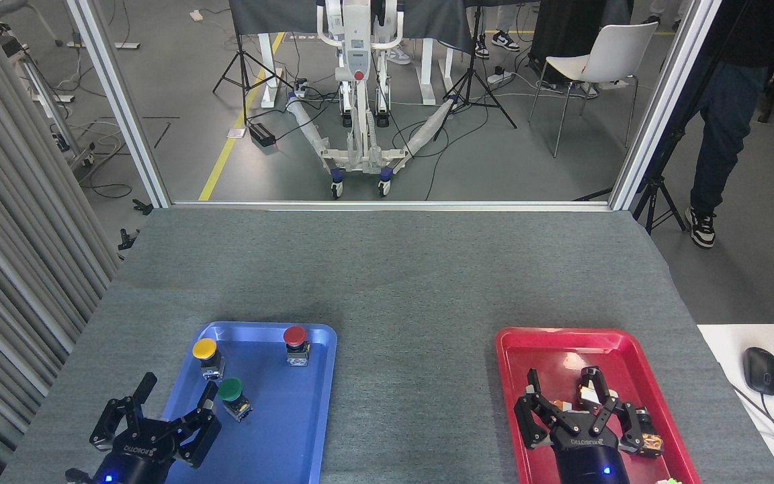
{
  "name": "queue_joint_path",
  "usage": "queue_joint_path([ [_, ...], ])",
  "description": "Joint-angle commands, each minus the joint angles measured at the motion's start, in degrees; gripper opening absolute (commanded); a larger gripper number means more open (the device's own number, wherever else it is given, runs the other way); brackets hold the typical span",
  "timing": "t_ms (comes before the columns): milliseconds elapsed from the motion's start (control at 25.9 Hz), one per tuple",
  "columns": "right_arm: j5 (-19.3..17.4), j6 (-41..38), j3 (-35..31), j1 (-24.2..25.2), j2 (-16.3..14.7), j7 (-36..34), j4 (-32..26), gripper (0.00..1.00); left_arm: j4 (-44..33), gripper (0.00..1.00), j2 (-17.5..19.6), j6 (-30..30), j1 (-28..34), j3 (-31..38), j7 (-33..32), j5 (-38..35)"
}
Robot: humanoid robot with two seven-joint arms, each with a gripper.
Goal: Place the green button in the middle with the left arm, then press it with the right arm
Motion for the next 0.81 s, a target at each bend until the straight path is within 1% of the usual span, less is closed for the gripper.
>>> queue_joint_path([
  [0,0.00,0.03,0.00,0.04,-0.12,-0.01,0.00,1.00,-0.27,0.99,0.00,-0.16,-0.09,0.09,0.19,0.08],
  [193,0.00,-0.06,0.17,0.13,-0.03,0.08,0.00,1.00,-0.35,0.99,0.00,-0.42,-0.01,0.09,0.37,0.08],
  [347,0.00,-0.06,0.17,0.13,-0.12,0.08,0.00,1.00,-0.97,0.99,0.00,-2.35,0.08,0.09,0.81,-0.09],
  [772,0.00,0.03,0.44,-0.04,0.06,0.08,0.18,1.00,-0.97,0.99,0.00,-3.58,0.43,0.09,0.28,-0.09],
])
